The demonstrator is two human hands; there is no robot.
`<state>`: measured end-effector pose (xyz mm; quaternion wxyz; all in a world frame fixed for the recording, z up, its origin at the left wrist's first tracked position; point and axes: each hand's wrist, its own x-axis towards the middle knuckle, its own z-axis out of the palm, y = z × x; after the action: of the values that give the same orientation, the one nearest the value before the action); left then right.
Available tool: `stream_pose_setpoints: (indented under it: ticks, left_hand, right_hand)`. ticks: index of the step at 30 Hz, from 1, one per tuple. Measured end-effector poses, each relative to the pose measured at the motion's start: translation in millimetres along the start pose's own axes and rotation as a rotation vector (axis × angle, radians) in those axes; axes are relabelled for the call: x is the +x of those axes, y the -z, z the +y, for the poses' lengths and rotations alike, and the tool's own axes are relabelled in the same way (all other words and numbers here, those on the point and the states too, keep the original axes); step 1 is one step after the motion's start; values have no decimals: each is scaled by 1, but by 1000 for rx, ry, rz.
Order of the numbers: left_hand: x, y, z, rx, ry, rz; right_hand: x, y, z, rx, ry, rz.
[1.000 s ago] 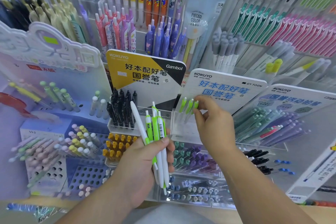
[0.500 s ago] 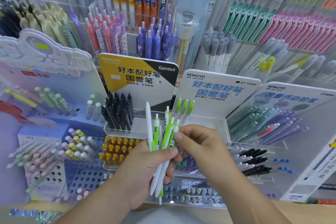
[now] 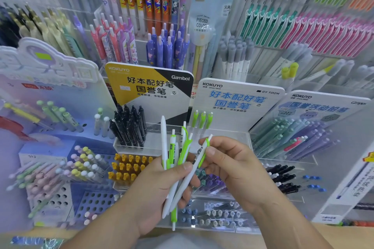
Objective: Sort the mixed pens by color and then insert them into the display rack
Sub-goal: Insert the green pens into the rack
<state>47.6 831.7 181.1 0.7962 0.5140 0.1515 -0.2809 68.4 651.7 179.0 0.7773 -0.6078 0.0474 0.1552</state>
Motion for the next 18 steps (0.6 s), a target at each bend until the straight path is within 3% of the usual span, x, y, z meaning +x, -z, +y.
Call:
stream_pose_setpoints:
  ticks: [4, 8, 12, 18]
  left_hand:
    - [3, 5, -2, -23, -30, 52]
    - [5, 13, -6, -16, -77, 87]
    - [6, 16, -7, -83, -75, 115]
    - [7, 19, -7, -105, -78, 126]
  right_hand:
    - [3, 0, -5, -5, 64, 26]
    - [14, 6, -26, 25, 182, 241]
    - [26, 8, -41, -189, 361, 377]
    - [38, -6, -22, -598, 473, 399]
